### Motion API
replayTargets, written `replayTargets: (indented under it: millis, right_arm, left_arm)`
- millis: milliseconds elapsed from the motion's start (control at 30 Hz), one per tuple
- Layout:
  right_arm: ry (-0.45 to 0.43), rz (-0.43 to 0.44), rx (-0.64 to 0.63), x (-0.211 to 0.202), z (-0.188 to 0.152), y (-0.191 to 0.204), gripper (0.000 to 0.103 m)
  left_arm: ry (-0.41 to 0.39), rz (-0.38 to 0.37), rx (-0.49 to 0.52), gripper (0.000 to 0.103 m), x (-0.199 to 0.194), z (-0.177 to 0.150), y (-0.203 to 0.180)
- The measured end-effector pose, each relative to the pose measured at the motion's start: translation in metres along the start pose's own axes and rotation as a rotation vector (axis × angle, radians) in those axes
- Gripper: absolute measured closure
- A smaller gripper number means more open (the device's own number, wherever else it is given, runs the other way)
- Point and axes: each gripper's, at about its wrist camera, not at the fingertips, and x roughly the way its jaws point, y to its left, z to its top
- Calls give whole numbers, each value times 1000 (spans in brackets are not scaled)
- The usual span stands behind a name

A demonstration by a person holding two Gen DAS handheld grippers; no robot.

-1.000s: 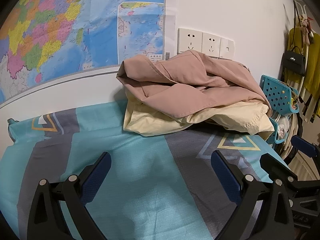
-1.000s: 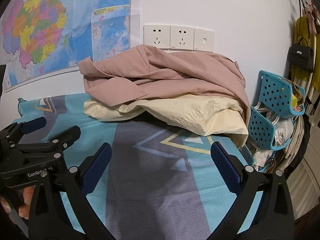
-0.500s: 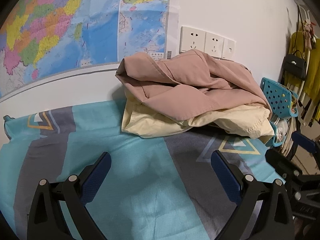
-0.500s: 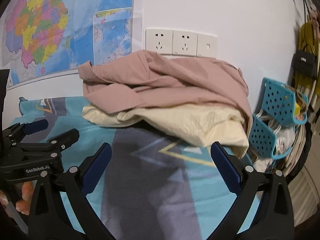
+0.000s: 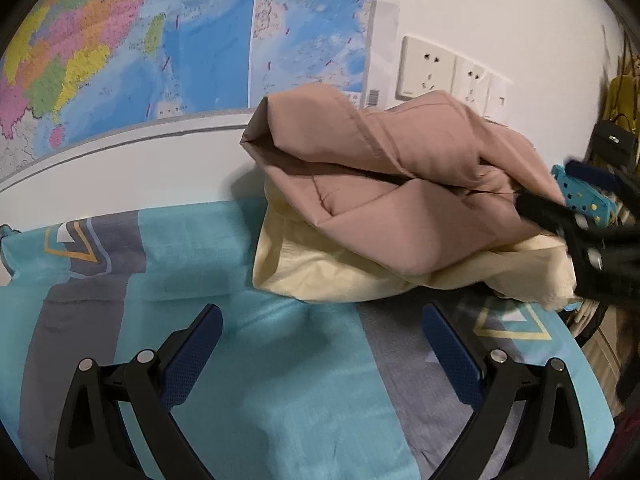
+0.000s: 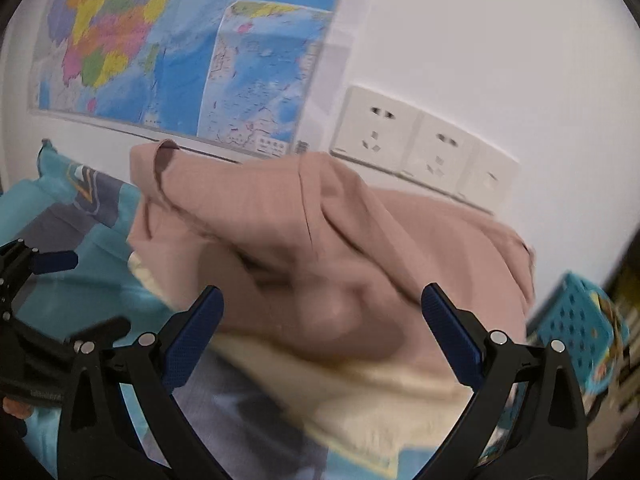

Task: Fold large clothes
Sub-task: 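Grasp the pink jacket on the pile with the right gripper, then grasp the pink jacket with the left gripper while the right gripper lifts it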

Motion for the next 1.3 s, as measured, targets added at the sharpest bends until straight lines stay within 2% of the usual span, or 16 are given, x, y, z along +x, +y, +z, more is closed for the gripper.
replayTargets:
  millis: [167,400,533,567,600,633,667,700,767,867,1033,1167,1300]
  right_arm:
    - [5,51,-104,37,26,8,6]
    - [1,67,-319,80,51,27,6]
    - [63,130,-374,104,56,26,6]
    - [82,161,-357,107,58,23,14]
    - [97,223,-335,109,62,20,48]
    - [121,284,-295,109,65,13,58]
    - [129,285,-269,109,67,8,74]
    - [124,299,-244,103,70,1,84]
    - [80,286,-216,85,77,-14,89]
    - [-4,272,-142,49,92,-41,90]
    - [-138,184,-10,-14,125,-89,91]
    - [-232,134,75,-54,140,-128,92]
    - [-287,143,149,-81,140,-156,92]
  left_arm:
    - [10,2,-23,7,17,4,9]
    - [24,14,-27,7,33,4,19]
    - [28,22,-23,7,38,4,23]
    - [30,26,-22,7,39,4,23]
    - [28,25,-23,7,40,4,25]
    - [23,24,-25,7,40,5,26]
    - [20,22,-26,7,41,5,28]
    - [20,21,-24,7,42,5,28]
    - [21,23,-18,7,41,5,28]
    - [-8,6,-16,7,39,8,31]
    - [-86,-63,12,7,27,13,29]
    - [-165,-137,92,7,14,14,19]
    - [-263,-189,204,7,-2,19,0]
